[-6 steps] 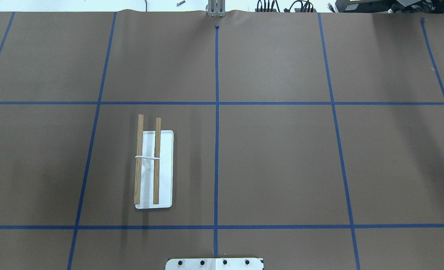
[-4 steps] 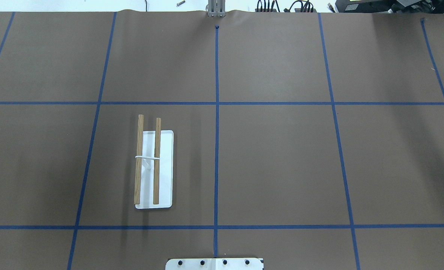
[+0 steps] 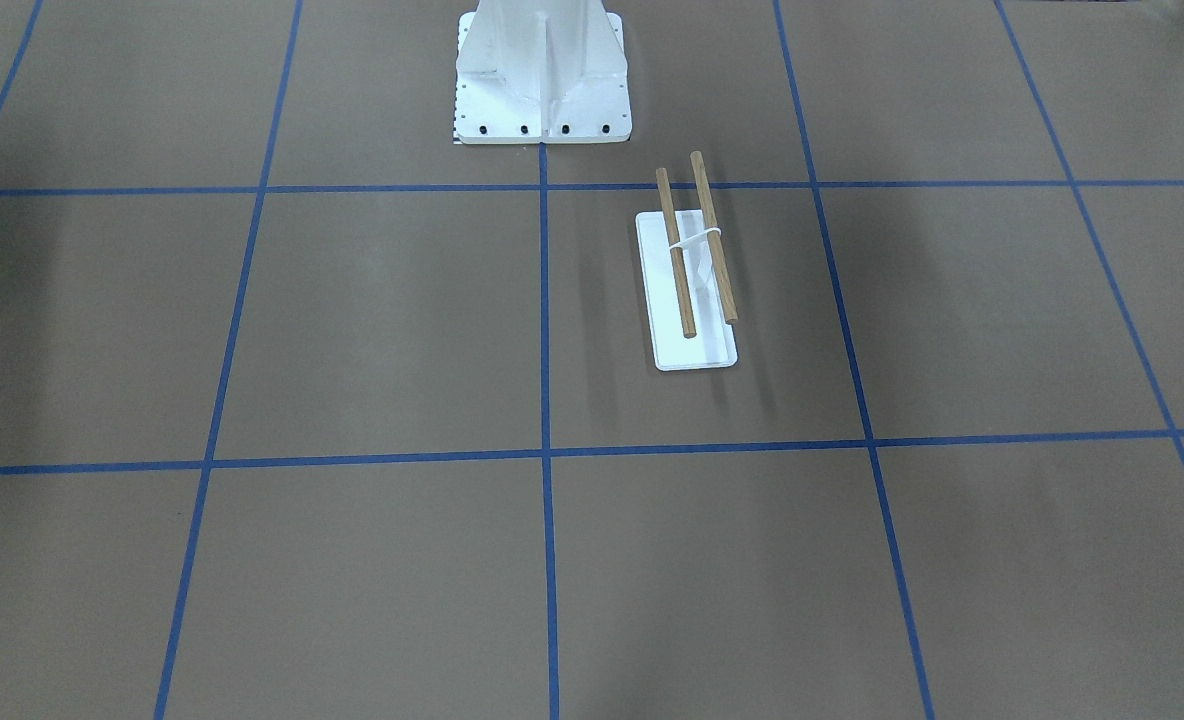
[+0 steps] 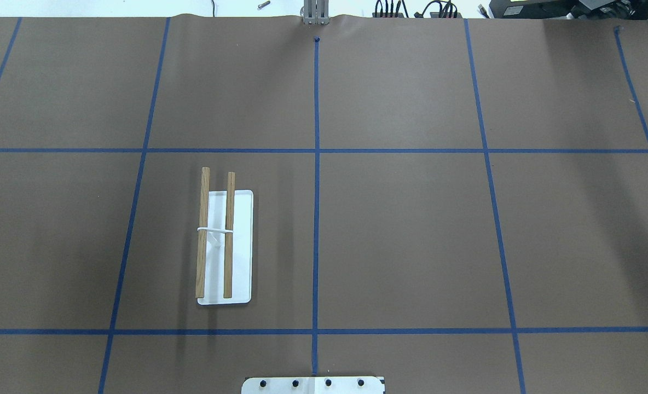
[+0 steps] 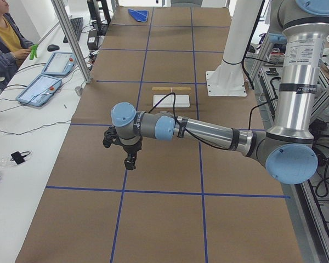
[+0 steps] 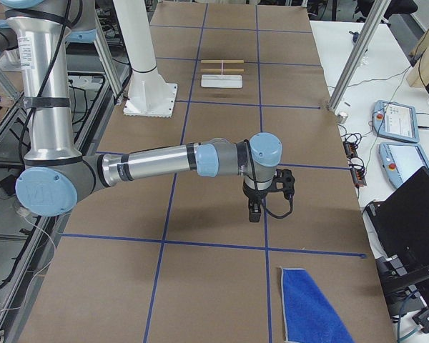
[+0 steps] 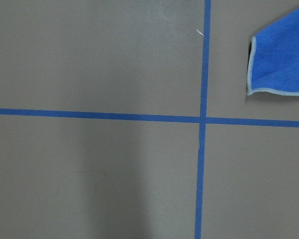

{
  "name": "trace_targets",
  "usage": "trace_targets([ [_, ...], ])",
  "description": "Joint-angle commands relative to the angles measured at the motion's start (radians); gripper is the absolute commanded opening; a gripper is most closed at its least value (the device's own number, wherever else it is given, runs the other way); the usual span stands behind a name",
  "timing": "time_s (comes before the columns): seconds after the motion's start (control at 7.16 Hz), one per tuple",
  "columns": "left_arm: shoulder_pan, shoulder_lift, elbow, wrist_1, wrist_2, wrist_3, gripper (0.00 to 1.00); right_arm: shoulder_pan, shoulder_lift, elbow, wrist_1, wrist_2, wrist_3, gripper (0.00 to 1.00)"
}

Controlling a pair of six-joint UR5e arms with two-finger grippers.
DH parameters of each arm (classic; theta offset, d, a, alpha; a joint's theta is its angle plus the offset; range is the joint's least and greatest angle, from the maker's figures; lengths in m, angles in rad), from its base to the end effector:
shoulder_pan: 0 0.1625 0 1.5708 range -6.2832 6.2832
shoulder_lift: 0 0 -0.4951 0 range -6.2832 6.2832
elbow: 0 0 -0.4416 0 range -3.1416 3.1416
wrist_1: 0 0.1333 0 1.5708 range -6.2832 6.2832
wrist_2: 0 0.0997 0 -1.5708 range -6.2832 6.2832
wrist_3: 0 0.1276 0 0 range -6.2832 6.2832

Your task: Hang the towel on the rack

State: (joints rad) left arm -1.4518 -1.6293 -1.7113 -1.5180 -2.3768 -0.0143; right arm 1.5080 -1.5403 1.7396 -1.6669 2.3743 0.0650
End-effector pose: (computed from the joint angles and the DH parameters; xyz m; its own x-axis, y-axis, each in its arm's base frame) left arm 0.0271 -0.5742 0.6423 0.6766 0.1725 -0.7158 -0.1078 0.9849 0.1355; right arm 0.0065 -0.5578 0.6478 0.6908 -0.0528 0.7211 0.0176 0.9983 0.0563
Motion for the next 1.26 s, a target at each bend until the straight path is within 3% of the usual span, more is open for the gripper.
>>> trace_targets([
  [0.0,-0.001,0.0,0.005,-0.002,-0.027,0.002,0.98,-0.066,-0.004,0.006,0.042,0.0,0.01,1.0],
  [0.28,0.001,0.0,0.018,-0.001,-0.099,-0.001,0.98,-0.065,-0.008,-0.015,0.042,-0.027,0.0,1.0],
  [0.56,0.001,0.0,0.021,-0.001,-0.098,-0.001,0.98,-0.068,0.023,-0.078,0.042,-0.151,-0.182,1.0],
  [0.98,0.002,0.002,0.025,0.001,-0.093,-0.001,0.98,-0.068,0.159,-0.317,0.067,-0.219,-0.432,0.98],
  [1.12,0.002,-0.001,0.035,-0.001,-0.091,-0.001,0.98,-0.069,0.169,-0.422,0.229,-0.23,-0.438,0.97],
])
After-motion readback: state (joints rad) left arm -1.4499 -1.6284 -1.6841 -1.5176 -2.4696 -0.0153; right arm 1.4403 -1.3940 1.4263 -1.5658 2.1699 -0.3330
